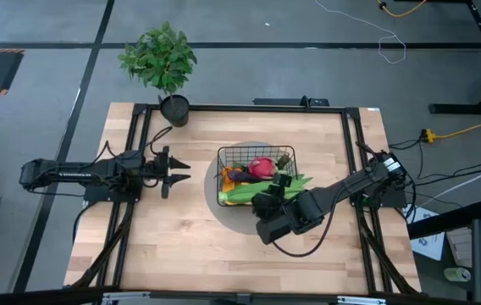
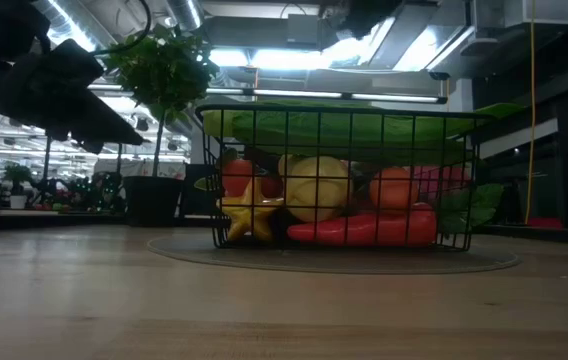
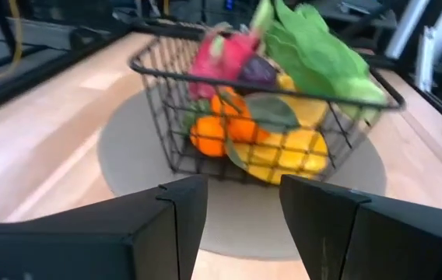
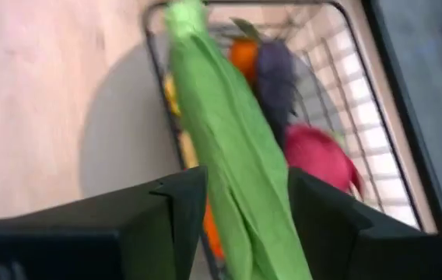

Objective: Build produce basket
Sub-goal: Return to Home Position

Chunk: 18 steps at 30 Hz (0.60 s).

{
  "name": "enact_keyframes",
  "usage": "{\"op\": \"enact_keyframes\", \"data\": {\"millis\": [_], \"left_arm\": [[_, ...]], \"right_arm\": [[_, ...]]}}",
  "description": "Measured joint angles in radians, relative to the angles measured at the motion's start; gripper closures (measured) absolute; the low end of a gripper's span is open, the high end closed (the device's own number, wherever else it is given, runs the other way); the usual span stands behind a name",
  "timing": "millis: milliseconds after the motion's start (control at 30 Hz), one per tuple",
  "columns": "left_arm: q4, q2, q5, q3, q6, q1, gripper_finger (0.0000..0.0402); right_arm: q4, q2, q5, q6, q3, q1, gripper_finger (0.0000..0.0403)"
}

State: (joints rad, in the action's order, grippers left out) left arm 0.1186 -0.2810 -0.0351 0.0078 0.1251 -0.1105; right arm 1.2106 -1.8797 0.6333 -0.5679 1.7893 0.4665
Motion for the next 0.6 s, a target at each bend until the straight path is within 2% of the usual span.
{"op": "enact_keyframes", "data": {"millis": [200,333,467,600], "left_arm": [[-0.055,0.001,-0.006,0.0,0.004,0.069,0.025],[-0.088,0.0,-0.077,0.0,-0.014,0.107,0.025],[-0.074,0.0,-0.092,0.0,-0.095,0.116,0.025],[-0.075,0.0,-0.102,0.0,-0.102,0.116,0.025]], "right_arm": [[0.189,0.0,0.02,-0.255,0.0,0.027,0.0229],[0.255,0.0,0.028,-0.4,0.0,0.055,0.0229],[0.232,0.0,0.047,-0.427,0.0,0.082,0.0229],[0.216,0.0,0.054,-0.426,0.0,0.096,0.0229]]}}
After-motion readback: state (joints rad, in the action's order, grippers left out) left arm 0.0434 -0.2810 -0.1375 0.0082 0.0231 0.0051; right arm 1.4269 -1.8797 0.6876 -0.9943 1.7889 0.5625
